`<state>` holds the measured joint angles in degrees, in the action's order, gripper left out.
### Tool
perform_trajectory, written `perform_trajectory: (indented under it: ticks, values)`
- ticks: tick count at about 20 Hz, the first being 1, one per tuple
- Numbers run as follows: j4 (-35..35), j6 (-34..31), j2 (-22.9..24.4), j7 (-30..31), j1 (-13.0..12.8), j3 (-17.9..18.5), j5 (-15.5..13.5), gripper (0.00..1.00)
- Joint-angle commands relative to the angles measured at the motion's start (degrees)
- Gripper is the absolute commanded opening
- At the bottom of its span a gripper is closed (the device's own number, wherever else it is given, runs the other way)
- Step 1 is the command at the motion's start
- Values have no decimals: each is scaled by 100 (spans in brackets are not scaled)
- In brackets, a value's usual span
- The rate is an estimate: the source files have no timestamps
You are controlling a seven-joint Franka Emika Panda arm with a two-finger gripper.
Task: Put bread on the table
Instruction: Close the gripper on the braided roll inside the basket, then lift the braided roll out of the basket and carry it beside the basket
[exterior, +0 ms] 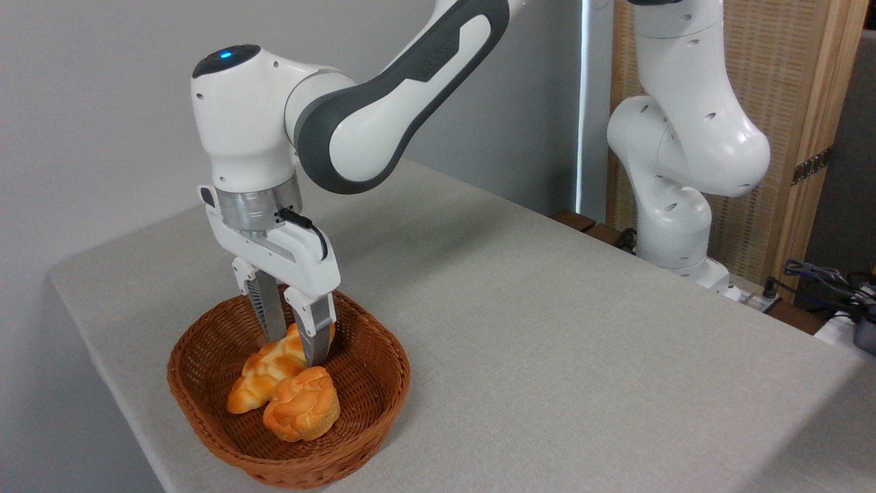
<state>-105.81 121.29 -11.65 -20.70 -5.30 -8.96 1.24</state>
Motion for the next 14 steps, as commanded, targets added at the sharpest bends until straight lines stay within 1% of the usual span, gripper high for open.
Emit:
perform_trajectory:
  ticks: [1, 6, 8, 10, 12, 14]
  values:
    - [26, -114, 4, -84, -14, 17, 8, 35]
    - [70, -167, 57, -75, -14, 17, 8, 34]
    - [244, -386, 75, -75, -14, 43, 8, 33]
    - [525, -763, 75, -92, 3, 69, -1, 33]
    - [807, -1071, 66, -171, 38, 69, -10, 33]
    - [1001, -1309, 75, -285, 38, 148, -19, 33]
